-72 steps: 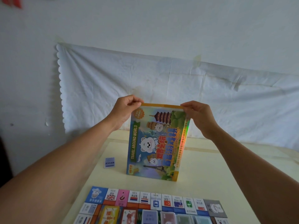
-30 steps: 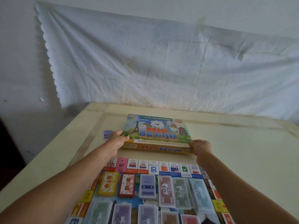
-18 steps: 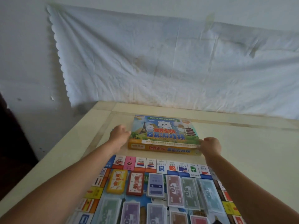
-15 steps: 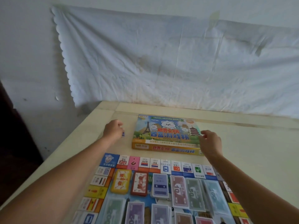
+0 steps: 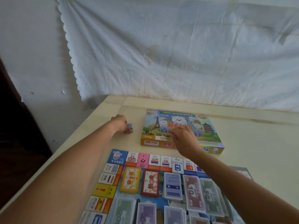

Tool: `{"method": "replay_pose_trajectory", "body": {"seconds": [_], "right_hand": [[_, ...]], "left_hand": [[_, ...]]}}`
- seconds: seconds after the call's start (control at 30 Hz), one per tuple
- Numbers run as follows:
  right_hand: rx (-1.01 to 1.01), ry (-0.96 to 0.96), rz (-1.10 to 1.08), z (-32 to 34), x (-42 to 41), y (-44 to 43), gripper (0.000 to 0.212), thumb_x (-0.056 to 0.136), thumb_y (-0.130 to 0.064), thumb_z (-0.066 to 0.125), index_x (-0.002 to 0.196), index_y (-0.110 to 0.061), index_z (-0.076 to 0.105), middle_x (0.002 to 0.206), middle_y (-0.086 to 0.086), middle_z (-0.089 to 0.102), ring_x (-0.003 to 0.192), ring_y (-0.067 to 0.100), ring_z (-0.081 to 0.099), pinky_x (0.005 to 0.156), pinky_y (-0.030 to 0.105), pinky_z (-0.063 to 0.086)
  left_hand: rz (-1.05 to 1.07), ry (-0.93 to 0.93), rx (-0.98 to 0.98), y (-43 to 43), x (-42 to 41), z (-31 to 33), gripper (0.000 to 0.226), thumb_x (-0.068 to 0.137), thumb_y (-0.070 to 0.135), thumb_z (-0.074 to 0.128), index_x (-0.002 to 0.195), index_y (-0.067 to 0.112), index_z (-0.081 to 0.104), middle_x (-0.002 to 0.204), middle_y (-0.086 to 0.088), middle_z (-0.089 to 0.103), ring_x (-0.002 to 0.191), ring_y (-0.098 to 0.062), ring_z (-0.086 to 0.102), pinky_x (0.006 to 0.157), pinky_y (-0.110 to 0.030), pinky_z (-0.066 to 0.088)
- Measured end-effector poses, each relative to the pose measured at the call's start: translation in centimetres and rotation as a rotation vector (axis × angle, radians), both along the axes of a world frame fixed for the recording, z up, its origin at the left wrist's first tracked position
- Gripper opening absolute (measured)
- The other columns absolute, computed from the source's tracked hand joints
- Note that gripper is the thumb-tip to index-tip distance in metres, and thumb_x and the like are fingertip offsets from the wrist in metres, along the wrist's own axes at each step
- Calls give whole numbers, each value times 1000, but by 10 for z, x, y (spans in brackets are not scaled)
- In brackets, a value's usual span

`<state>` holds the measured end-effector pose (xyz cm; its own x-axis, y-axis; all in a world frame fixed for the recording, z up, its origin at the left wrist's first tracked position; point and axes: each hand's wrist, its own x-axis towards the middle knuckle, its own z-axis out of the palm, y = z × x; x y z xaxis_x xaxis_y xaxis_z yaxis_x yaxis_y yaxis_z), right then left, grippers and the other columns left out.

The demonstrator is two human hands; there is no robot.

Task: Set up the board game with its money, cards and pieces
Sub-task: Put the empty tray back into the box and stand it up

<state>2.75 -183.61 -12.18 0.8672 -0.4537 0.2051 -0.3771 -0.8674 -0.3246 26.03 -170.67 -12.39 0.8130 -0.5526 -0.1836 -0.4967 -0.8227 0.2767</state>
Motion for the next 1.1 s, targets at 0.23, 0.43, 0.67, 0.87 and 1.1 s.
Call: {"method": "replay_pose_trajectory", "body": {"seconds": [0.23, 0.43, 0.67, 0.87, 1.1], "right_hand": [[31, 42, -14, -3, 0, 6, 28, 99, -20, 38, 111, -16, 64, 117, 1, 56, 112, 19, 43, 97, 34, 38], [57, 64, -47, 1, 1, 14, 28, 99, -19, 39, 115, -14, 62, 120, 3, 54, 116, 19, 40, 100, 33, 35], [423, -268, -43, 50, -20, 50, 28, 95, -14, 53, 121, -11, 61, 105, 4, 65, 79, 10, 58, 65, 16, 46], [869, -391, -106, 70, -62, 80, 5, 88, -7, 63, 89, -2, 62, 65, 9, 63, 46, 13, 50, 43, 21, 40], [991, -213, -354, 42, -96, 76, 18, 84, -5, 67, 68, -2, 60, 54, 7, 49, 42, 13, 38, 35, 18, 29]], "left_hand": [[37, 84, -133, 0, 4, -3, 74, 70, 25, 83, 127, 6, 40, 122, -14, 53, 112, -30, 52, 93, -36, 44], [119, -59, -479, 9, -2, -11, 30, 84, 1, 58, 110, 10, 47, 111, -17, 58, 91, -29, 54, 72, -32, 42], [67, 296, -1025, 48, -76, 59, 21, 83, -7, 62, 82, 13, 58, 79, -7, 63, 78, -22, 62, 62, -26, 52], [-175, 498, -969, 74, -184, 68, 17, 82, -5, 67, 85, 11, 62, 81, -10, 67, 74, -20, 67, 65, -29, 59], [-262, 314, -792, 79, -213, 27, 20, 81, 0, 70, 95, 13, 67, 87, 0, 66, 79, -14, 62, 67, -17, 52]]}}
